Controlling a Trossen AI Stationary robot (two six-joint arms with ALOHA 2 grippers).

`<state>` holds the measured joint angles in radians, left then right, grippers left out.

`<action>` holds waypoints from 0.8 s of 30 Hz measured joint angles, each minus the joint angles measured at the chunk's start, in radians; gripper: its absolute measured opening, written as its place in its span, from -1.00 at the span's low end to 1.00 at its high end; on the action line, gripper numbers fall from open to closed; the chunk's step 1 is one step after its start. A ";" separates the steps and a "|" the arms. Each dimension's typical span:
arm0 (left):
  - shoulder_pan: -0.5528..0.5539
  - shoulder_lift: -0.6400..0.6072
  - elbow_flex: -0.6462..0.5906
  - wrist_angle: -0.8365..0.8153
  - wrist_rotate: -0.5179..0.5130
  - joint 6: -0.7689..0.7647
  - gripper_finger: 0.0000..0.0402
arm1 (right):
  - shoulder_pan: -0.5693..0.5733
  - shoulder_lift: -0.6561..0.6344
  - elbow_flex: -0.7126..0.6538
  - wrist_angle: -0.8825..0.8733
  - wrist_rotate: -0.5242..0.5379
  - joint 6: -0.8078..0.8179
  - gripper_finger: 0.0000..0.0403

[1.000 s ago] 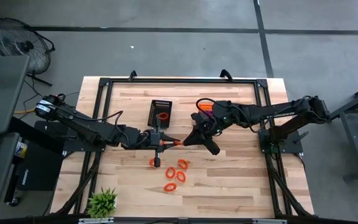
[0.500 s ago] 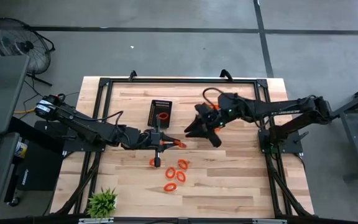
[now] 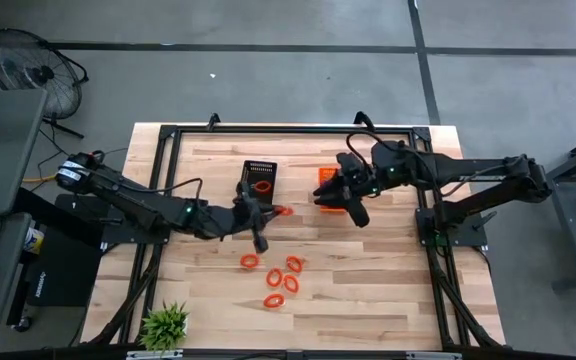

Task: Sort spring keychains into baskets
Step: Put the orange spring keychain into the black basket

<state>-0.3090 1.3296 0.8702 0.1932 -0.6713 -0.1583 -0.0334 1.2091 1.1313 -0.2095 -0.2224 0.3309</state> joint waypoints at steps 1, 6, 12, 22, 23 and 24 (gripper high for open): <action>0.015 0.000 0.000 -0.022 0.000 -0.034 -0.91 | 0.000 0.000 0.000 -0.018 0.007 0.000 -0.46; 0.098 0.000 0.000 -0.103 0.021 -0.172 -0.91 | 0.000 0.000 0.000 -0.088 0.018 -0.027 -0.46; 0.199 -0.001 0.000 -0.186 0.086 -0.323 -0.91 | 0.000 0.000 0.000 -0.112 0.055 -0.069 -0.46; 0.382 -0.001 0.000 -0.440 0.233 -0.567 -0.91 | -0.035 0.000 0.000 -0.246 0.110 -0.148 -0.46; 0.401 -0.001 0.000 -0.461 0.252 -0.583 -0.91 | -0.041 0.000 0.000 -0.267 0.110 -0.154 -0.46; 0.420 -0.001 0.000 -0.478 0.271 -0.597 -0.91 | -0.048 0.000 0.000 -0.285 0.110 -0.159 -0.46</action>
<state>0.1107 1.3289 0.8701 -0.2844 -0.4003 -0.7550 -0.0814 1.2091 1.1313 -0.4945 -0.1127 0.1723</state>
